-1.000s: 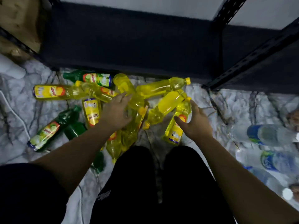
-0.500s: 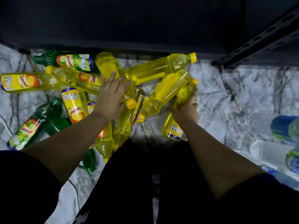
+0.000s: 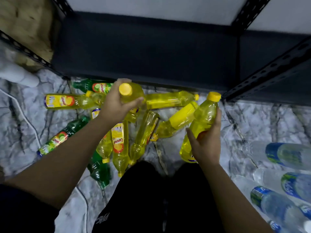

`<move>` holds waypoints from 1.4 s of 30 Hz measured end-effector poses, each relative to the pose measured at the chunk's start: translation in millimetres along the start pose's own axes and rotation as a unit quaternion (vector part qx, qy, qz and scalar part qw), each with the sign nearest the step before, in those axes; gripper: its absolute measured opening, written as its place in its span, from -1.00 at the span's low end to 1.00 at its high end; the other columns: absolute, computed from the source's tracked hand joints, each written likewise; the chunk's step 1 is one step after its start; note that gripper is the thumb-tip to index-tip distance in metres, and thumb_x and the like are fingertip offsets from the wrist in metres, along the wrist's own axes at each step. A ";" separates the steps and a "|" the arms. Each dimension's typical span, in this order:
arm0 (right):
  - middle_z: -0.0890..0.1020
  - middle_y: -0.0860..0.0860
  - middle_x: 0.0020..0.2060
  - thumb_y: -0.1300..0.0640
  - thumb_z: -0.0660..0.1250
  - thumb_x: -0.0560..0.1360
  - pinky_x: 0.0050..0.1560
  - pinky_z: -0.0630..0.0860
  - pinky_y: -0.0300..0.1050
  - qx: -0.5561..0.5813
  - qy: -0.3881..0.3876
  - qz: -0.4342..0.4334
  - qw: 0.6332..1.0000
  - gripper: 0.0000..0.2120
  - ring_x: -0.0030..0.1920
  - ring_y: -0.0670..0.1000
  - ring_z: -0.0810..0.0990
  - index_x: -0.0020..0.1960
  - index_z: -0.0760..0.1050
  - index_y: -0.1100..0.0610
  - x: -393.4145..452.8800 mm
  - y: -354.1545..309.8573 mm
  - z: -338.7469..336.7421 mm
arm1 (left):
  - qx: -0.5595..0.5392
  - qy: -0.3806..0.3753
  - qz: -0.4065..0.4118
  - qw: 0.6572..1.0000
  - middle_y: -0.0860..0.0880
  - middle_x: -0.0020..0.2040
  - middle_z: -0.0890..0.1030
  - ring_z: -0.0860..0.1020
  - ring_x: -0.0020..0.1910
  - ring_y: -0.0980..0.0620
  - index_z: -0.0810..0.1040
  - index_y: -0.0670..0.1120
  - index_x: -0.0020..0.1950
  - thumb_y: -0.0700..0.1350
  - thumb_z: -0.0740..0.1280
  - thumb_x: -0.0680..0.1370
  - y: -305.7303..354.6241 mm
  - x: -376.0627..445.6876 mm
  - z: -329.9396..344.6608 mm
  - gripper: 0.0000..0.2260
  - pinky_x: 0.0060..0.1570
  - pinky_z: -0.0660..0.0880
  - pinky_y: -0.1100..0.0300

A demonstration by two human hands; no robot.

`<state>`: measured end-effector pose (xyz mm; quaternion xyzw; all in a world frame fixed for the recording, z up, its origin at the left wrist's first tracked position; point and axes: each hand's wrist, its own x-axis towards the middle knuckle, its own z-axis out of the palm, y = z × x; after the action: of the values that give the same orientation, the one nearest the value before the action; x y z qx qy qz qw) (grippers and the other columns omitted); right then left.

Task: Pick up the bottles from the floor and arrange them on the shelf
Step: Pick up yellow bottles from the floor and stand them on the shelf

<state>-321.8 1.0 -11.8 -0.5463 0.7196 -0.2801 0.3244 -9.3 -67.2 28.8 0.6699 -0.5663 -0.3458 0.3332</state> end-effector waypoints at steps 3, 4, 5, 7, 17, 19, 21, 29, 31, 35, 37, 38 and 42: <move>0.51 0.02 0.41 -0.15 0.52 0.52 -0.10 0.60 0.10 0.033 0.014 -0.070 0.997 0.06 -0.04 0.03 0.62 0.64 -0.25 -0.39 -8.4 -47.4 -45.9 | -0.055 0.006 0.007 0.998 -0.03 0.09 0.69 0.69 0.06 0.06 0.49 -0.08 0.32 -0.01 0.57 0.49 58.2 -16.6 -38.3 -0.52 0.10 0.64 0.08; 0.45 0.00 0.51 -0.13 0.53 0.52 -0.01 0.58 0.02 0.039 0.022 -0.095 0.995 0.06 0.10 -0.04 0.62 0.62 -0.25 -0.43 -10.5 -64.3 -61.7 | -0.070 0.006 0.013 0.997 0.01 0.09 0.69 0.69 0.06 0.09 0.49 -0.05 0.32 -0.01 0.56 0.48 81.3 -25.0 -50.5 -0.52 0.09 0.64 0.11; 0.37 -0.03 0.59 -0.11 0.54 0.52 0.10 0.52 -0.05 0.043 0.030 -0.116 0.992 0.07 0.26 -0.15 0.57 0.61 -0.25 -0.43 -12.8 -83.2 -78.3 | -0.084 0.011 0.019 0.996 0.04 0.10 0.69 0.70 0.05 0.10 0.50 -0.02 0.32 -0.01 0.56 0.48 103.4 -33.8 -61.5 -0.53 0.06 0.65 0.13; 0.25 -0.09 0.66 -0.09 0.55 0.52 0.24 0.42 -0.11 0.051 0.051 -0.149 0.986 0.07 0.47 -0.20 0.42 0.60 -0.25 -0.44 -17.5 -124.0 -113.5 | -0.121 0.030 0.042 0.991 0.06 0.08 0.69 0.71 0.03 0.09 0.51 0.01 0.30 -0.01 0.57 0.48 149.8 -52.0 -80.4 -0.55 0.01 0.66 0.13; 0.30 -0.10 0.64 -0.10 0.54 0.52 0.32 0.39 -0.38 0.104 0.139 -0.357 0.918 0.02 0.53 -0.09 0.44 0.72 -0.09 -0.11 -18.2 -305.7 -273.5 | -0.274 0.101 0.228 0.929 0.09 -0.03 0.70 0.68 0.00 0.06 0.51 0.00 0.15 -0.05 0.50 0.50 376.8 -72.9 -155.8 -0.71 0.01 0.60 0.14; 0.31 -0.03 0.64 -0.10 0.52 0.53 0.35 0.49 -0.21 0.120 0.161 -0.399 0.895 0.01 0.49 -0.04 0.49 0.71 -0.10 -0.09 -7.0 -339.9 -299.7 | -0.280 0.110 0.267 0.916 0.12 -0.06 0.69 0.67 -0.04 0.11 0.51 0.01 0.13 -0.06 0.50 0.51 415.9 -64.4 -168.6 -0.74 -0.02 0.59 0.19; 0.32 0.01 0.63 -0.09 0.52 0.54 0.36 0.56 0.06 0.136 0.190 -0.431 0.872 0.00 0.48 0.02 0.51 0.71 -0.11 -0.07 8.7 -372.4 -322.1 | -0.277 0.123 0.300 0.905 0.12 -0.09 0.66 0.66 -0.06 0.14 0.49 -0.01 0.12 -0.10 0.49 0.54 451.2 -51.1 -178.7 -0.76 -0.04 0.59 0.19; 0.19 -0.34 0.39 0.16 0.47 0.61 0.20 0.23 -0.64 0.156 0.291 -0.470 0.818 -0.12 0.30 -0.63 0.22 0.71 -0.03 0.20 100.2 -470.7 -370.9 | -0.249 0.153 0.364 0.884 0.06 -0.05 0.65 0.68 -0.03 0.06 0.48 0.02 0.10 -0.08 0.50 0.57 555.1 29.7 -193.5 -0.77 -0.05 0.64 0.14; 0.29 -0.18 0.46 0.09 0.43 0.64 0.19 0.25 -0.61 0.151 0.298 -0.454 0.826 -0.13 0.31 -0.64 0.18 0.73 -0.07 0.08 123.0 -480.7 -370.4 | -0.251 0.151 0.363 0.884 0.05 -0.04 0.67 0.69 -0.02 0.04 0.49 0.00 0.12 -0.10 0.52 0.56 565.6 58.6 -188.0 -0.75 -0.04 0.65 0.10; 0.21 0.02 0.64 -0.01 0.37 0.67 0.28 0.34 -0.20 0.132 0.309 -0.423 0.842 -0.17 0.46 -0.45 0.18 0.73 -0.10 -0.07 162.3 -486.9 -366.4 | -0.236 0.134 0.357 0.894 0.04 -0.04 0.69 0.70 -0.03 0.06 0.48 -0.06 0.22 -0.09 0.52 0.56 573.4 110.3 -171.0 -0.68 -0.03 0.64 0.14; 0.20 0.02 0.65 -0.01 0.36 0.68 0.32 0.29 -0.28 0.123 0.313 -0.414 0.846 -0.17 0.53 -0.32 0.18 0.74 -0.10 -0.04 178.4 -485.8 -364.2 | -0.221 0.125 0.359 0.898 0.02 -0.02 0.69 0.70 -0.01 0.06 0.48 -0.06 0.26 -0.06 0.51 0.56 575.6 130.4 -163.7 -0.66 0.00 0.64 0.13; 0.20 0.02 0.65 0.00 0.36 0.68 0.32 0.24 -0.41 0.116 0.315 -0.409 0.849 -0.18 0.53 -0.39 0.14 0.74 -0.10 -0.04 185.3 -484.4 -362.5 | -0.214 0.122 0.357 0.901 0.02 -0.01 0.70 0.70 0.00 0.06 0.48 -0.05 0.27 -0.04 0.51 0.56 576.2 139.4 -160.6 -0.65 0.02 0.64 0.11; 0.27 0.08 0.61 0.03 0.37 0.68 0.20 0.07 -0.71 0.097 0.311 -0.384 0.864 -0.19 0.41 -0.52 0.14 0.73 -0.08 -0.01 206.4 -473.3 -352.7 | -0.197 0.125 0.346 0.909 0.08 0.00 0.69 0.69 0.00 0.11 0.49 0.01 0.26 -0.02 0.51 0.56 573.6 166.9 -150.4 -0.67 0.05 0.65 0.07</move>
<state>-348.0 -298.2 536.7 -0.6299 0.4856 -0.6061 0.0014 -166.0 -302.4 576.1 0.3902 -0.6369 -0.2271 0.6250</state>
